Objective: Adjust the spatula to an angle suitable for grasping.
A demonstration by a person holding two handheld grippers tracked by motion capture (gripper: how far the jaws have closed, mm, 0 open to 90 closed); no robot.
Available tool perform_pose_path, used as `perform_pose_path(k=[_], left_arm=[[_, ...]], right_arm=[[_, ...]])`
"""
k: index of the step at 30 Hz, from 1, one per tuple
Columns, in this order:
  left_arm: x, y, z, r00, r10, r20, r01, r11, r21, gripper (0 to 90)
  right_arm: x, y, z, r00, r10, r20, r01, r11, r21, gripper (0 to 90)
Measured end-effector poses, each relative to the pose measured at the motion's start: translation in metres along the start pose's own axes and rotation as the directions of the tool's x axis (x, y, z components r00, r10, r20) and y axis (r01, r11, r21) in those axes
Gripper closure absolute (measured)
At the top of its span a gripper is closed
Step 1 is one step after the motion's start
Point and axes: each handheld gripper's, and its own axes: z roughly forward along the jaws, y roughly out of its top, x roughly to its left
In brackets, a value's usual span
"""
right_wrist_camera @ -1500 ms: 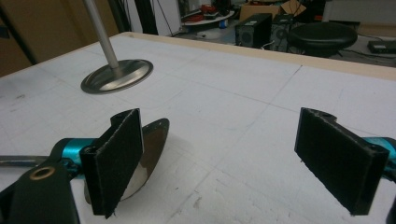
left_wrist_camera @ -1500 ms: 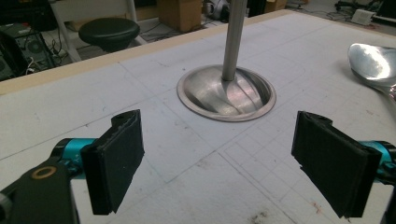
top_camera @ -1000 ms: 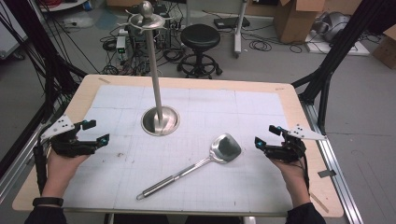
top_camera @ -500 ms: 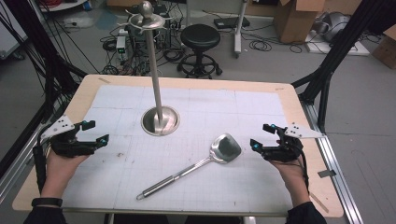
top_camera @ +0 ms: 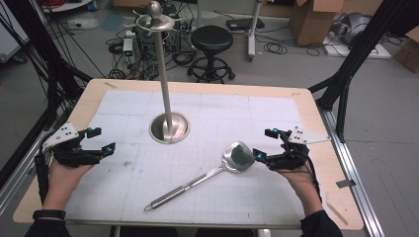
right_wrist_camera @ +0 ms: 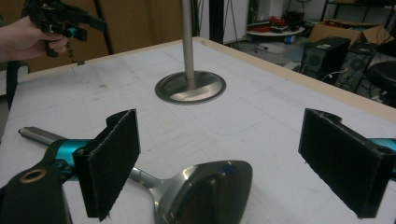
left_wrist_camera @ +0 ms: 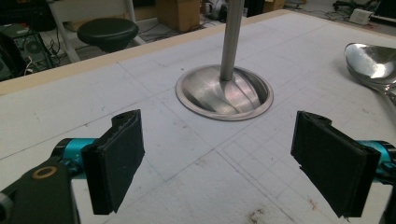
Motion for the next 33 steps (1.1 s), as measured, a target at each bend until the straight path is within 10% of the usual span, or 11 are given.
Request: perform_pose_path(k=[13,33], left_arm=[[0.000,0.000,0.001,1.0000,0.000,0.002,0.000,1.0000,0.006,17.6],[0.000,0.000,0.002,1.0000,0.004,0.006,-0.004,0.9999,0.010,17.6]], right_arm=[[0.013,0.007,0.032,0.9911,-0.031,-0.129,0.038,0.998,0.052,11.5],[0.040,0.017,0.086,0.9542,-0.084,-0.287,0.126,0.983,0.132,11.5]])
